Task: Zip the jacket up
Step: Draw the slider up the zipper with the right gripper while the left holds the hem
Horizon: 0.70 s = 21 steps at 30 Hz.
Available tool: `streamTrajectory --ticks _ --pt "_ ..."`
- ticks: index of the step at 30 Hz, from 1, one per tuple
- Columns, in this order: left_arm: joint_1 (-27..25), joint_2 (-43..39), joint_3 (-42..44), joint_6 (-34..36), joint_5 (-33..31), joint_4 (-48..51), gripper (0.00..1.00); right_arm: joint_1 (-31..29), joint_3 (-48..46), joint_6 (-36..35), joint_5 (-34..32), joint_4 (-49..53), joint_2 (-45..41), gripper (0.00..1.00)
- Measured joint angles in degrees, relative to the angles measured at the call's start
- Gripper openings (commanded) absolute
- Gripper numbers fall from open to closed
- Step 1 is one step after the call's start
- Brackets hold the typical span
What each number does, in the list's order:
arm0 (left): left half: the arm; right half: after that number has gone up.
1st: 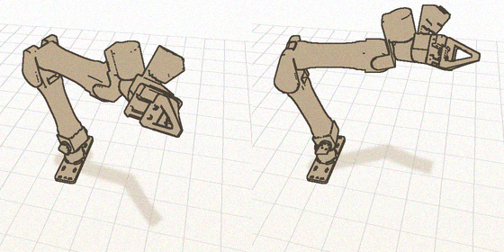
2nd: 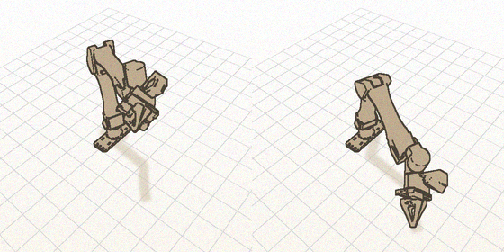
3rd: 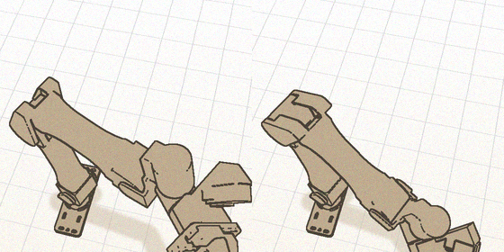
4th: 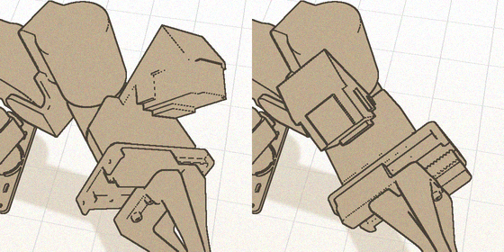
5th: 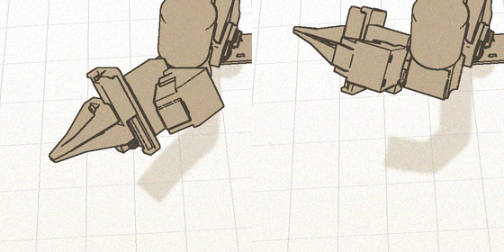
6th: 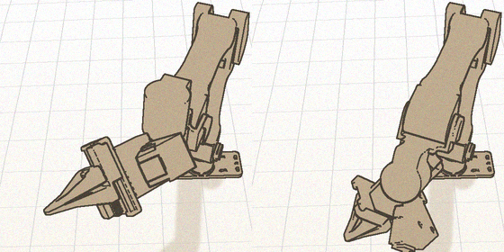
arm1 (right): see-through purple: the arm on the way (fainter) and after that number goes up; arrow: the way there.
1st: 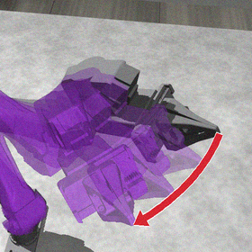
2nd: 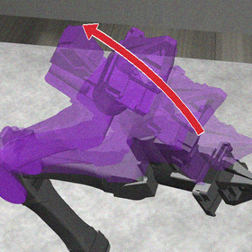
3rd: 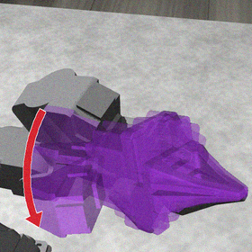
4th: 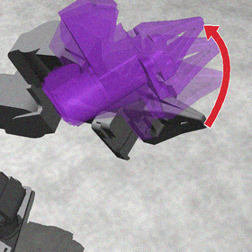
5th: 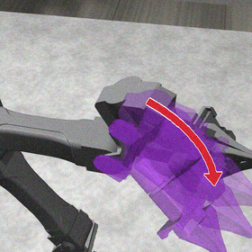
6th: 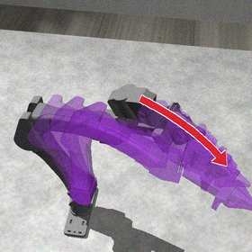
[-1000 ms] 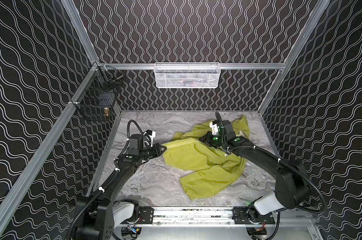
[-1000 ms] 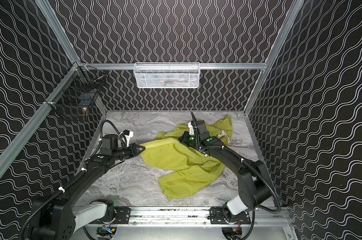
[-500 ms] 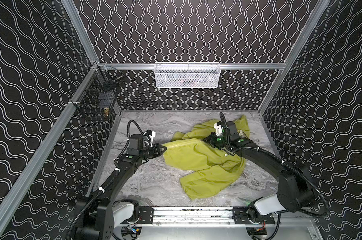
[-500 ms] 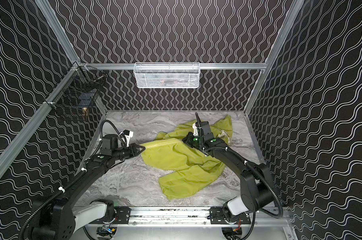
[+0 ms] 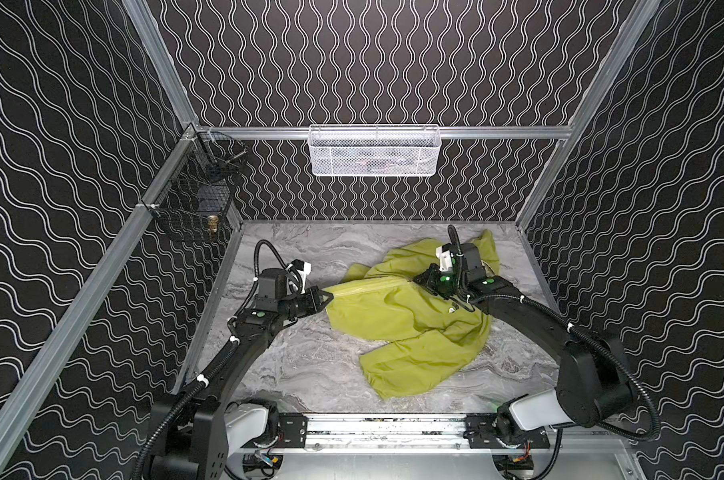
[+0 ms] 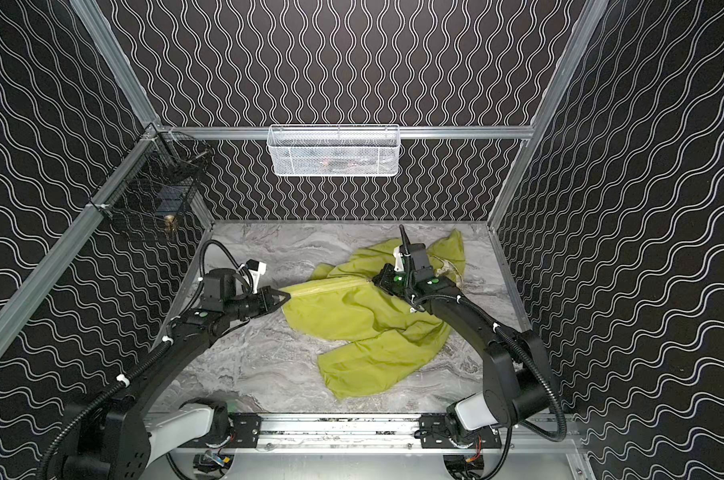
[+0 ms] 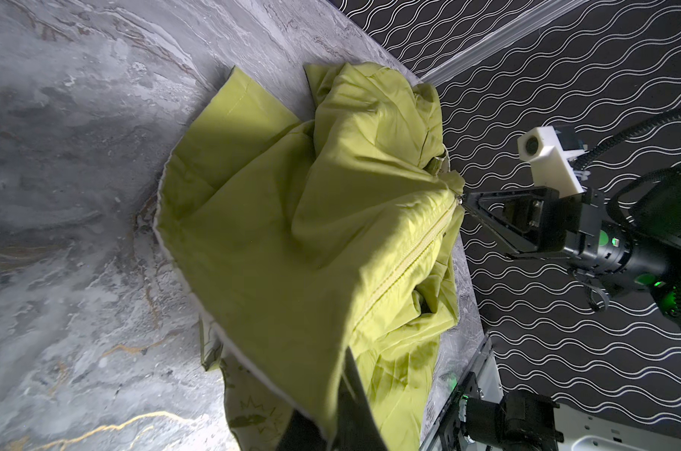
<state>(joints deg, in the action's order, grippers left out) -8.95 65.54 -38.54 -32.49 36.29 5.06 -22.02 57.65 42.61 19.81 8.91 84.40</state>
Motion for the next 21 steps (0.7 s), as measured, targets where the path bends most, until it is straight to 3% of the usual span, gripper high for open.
streamTrajectory --ticks 21 --pt "0.0 -0.5 0.0 0.0 -0.4 0.2 0.0 3.4 -1.8 -1.1 -1.5 1.8 -1.6 0.0"
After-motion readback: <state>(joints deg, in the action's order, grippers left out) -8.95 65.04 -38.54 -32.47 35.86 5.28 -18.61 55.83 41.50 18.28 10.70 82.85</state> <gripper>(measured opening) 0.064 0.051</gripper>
